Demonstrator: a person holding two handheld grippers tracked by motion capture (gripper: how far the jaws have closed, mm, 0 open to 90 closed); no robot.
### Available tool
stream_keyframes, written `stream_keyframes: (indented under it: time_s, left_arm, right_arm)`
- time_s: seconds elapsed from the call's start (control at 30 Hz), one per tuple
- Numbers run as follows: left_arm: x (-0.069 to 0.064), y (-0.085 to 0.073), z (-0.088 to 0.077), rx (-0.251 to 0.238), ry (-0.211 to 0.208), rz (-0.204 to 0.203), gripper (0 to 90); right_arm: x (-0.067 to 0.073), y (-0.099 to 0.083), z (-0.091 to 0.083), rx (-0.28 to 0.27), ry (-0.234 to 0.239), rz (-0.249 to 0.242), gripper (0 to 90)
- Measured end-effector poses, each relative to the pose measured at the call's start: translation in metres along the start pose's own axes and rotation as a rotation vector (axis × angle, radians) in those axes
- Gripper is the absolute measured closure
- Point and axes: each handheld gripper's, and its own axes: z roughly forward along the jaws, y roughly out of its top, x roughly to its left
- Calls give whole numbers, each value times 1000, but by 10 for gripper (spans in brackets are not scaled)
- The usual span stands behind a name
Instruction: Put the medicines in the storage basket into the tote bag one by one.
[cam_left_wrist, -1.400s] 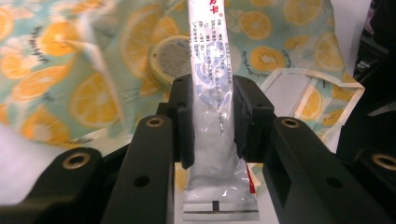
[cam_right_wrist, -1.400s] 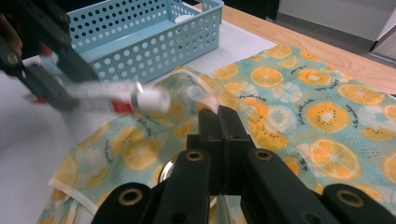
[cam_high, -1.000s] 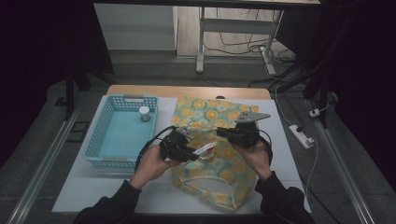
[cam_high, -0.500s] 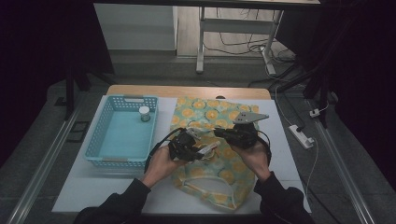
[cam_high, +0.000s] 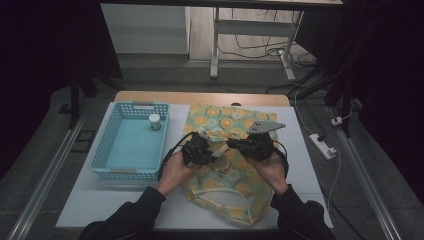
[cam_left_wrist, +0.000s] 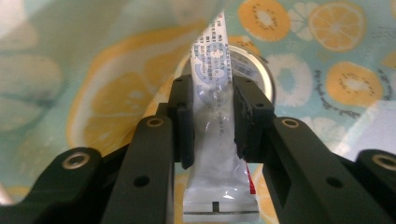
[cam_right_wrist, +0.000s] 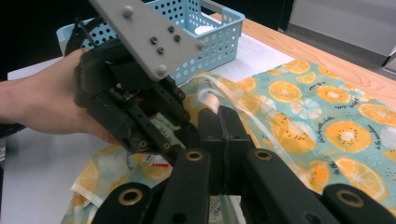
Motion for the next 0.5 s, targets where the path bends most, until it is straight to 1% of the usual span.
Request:
stream_keyframes:
  time_s: [0.1,0.23,0.5]
  left_arm:
    - [4,1,1,-10,29,-20,711]
    - [10,3,3,-11,57,-30,711]
    - [16,5,11,-17,91,-51,710]
  right_arm:
    - [0,0,0,1,0,1,897]
    - [0,-1,2,5,2,1,896]
    - [0,-2,4,11,2,4,896]
